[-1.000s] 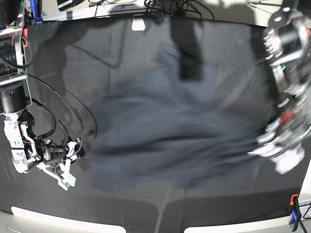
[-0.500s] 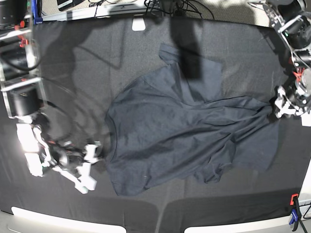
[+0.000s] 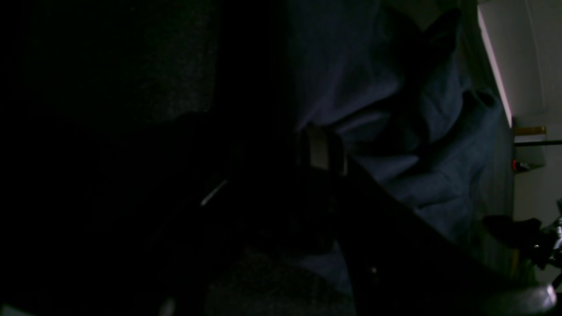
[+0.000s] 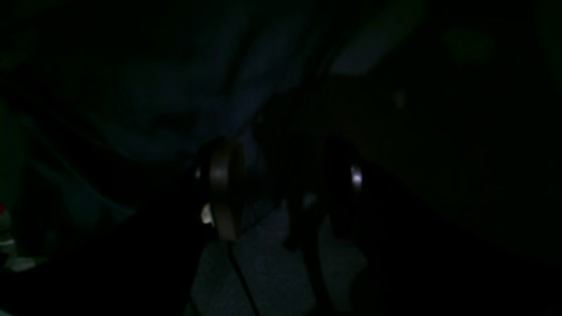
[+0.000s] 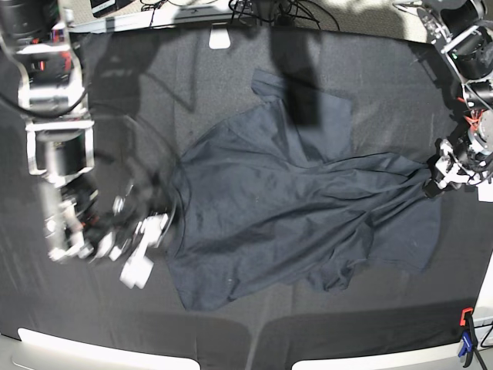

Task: Layout the t-shirt on the table in an organized manner, then fold the t-shirt properly

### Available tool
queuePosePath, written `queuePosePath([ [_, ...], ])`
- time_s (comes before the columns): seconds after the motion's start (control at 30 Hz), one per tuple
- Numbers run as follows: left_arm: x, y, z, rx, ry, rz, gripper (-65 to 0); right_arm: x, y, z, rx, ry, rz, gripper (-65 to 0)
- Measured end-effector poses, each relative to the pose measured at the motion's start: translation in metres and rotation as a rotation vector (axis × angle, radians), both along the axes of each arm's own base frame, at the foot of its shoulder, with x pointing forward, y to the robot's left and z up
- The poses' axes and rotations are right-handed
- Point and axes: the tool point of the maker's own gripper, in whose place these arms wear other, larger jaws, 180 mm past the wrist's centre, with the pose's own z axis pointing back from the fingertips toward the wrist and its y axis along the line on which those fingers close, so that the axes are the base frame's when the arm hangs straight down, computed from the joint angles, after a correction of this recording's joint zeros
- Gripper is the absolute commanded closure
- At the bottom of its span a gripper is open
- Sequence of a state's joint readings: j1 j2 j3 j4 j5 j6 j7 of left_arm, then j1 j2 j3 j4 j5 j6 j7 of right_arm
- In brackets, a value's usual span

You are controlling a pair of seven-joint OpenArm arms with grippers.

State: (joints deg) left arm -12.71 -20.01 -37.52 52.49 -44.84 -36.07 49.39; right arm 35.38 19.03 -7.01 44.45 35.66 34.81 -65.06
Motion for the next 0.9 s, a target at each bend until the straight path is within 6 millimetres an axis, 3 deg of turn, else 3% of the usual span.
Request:
queuePosePath([
  [0.17,0.0,0.0,0.0,0.0,0.0,0.0,-15.3,0.0,-0.002,-0.009,-0.053,0.032,-0.026,-28.6],
  [0.47,0.0,0.0,0.0,0.0,0.0,0.0,-15.3,0.0,0.031,-0.016,-0.071,0.041,0.03,-28.2],
  [0.67,0.0,0.0,0.0,0.0,0.0,0.0,-15.3,0.0,0.057,-0.016,-0.036,0.039,0.051,-16.8],
  [0.77,0.0,0.0,0.0,0.0,0.0,0.0,-15.2,-0.002,0.064,-0.018,-0.031,0.044,0.061,-0.1],
  [0.9,-0.002,0.0,-0.003,0.015,0.014,-0.007,-14.9,-0.003,0.056,-0.022,-0.089,0.049,0.076,0.0],
])
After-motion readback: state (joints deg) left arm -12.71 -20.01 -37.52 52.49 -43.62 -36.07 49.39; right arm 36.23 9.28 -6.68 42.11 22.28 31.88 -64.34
